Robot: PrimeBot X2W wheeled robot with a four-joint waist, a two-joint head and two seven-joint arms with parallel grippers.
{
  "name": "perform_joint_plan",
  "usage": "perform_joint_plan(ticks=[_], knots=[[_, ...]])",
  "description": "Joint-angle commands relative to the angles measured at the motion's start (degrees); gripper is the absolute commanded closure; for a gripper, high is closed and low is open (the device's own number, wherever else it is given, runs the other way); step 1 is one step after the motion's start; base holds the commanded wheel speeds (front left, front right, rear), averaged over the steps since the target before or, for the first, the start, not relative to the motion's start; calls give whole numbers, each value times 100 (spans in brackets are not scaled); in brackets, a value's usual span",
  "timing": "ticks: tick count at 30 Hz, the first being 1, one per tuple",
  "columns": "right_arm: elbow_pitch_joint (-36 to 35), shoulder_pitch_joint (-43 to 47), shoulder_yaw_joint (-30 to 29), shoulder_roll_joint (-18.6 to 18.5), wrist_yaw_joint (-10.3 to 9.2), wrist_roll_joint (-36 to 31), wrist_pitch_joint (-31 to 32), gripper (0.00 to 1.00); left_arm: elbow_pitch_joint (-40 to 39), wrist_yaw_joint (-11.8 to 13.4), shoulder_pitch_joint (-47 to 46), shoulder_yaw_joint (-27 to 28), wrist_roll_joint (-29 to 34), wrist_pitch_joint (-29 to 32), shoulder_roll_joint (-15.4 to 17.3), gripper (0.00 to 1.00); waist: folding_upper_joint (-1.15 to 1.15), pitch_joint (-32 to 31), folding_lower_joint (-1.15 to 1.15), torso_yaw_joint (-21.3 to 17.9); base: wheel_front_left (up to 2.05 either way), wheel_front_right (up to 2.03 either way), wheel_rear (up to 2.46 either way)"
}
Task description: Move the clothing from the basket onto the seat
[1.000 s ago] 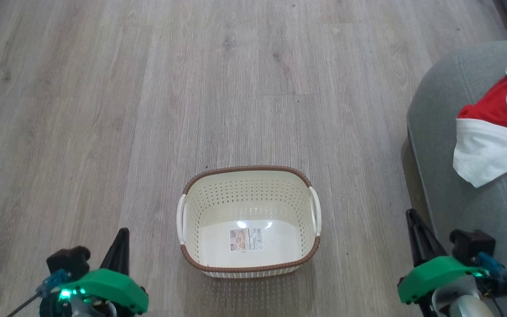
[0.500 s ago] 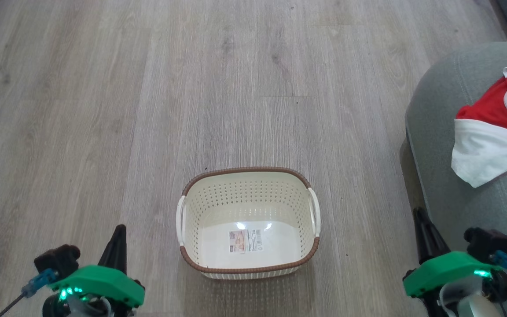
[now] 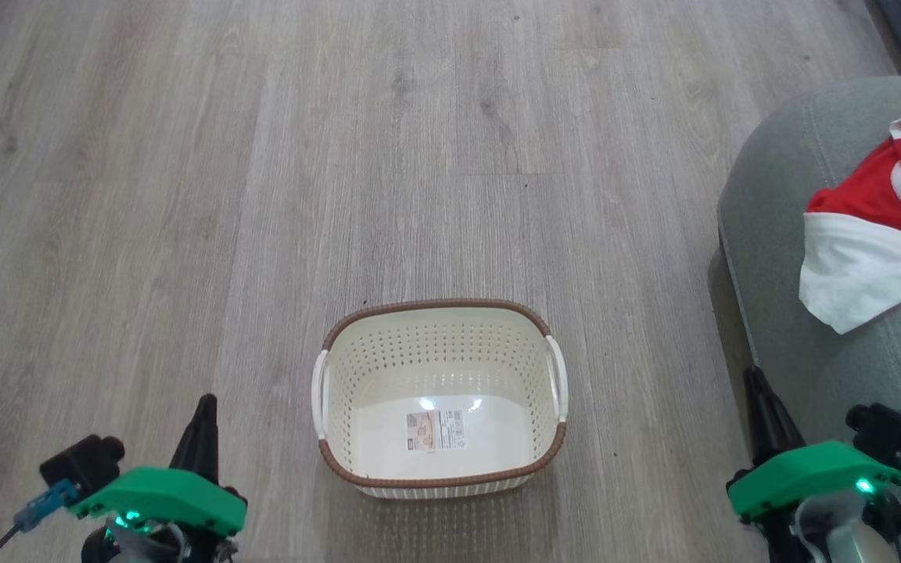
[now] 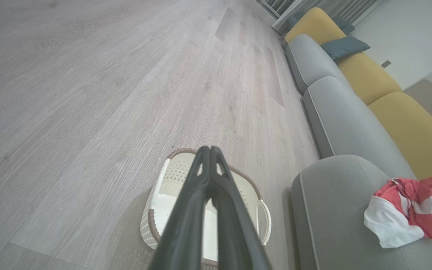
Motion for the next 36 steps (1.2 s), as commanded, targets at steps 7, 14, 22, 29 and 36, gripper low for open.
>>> perform_joint_plan(ticks=[7, 14, 22, 29, 36], knots=[[-255, -266, -31, -9, -1, 637, 144, 100, -277, -22, -245, 140, -551, 136, 23, 100, 0, -17, 0, -11, 0, 0, 0], [-291, -282, -59, -8, -1, 1128, 261, 100, -342, -26, -247, 176, -980, 251, 22, 100, 0, -33, 0, -21, 0, 0, 0], [-328, -297, -87, -8, -1, 1622, 379, 100, -407, -29, -249, 212, -1411, 366, 22, 100, 0, -49, 0, -32, 0, 0, 0], [-364, -313, -114, -7, -1, 2115, 497, 100, -472, -33, -252, 248, -1842, 482, 21, 100, 0, -64, 0, -42, 0, 0, 0], [-400, -329, -142, -6, -1, 2609, 615, 100, -537, -36, -254, 284, -2274, 597, 21, 100, 0, -80, 0, -52, 0, 0, 0]])
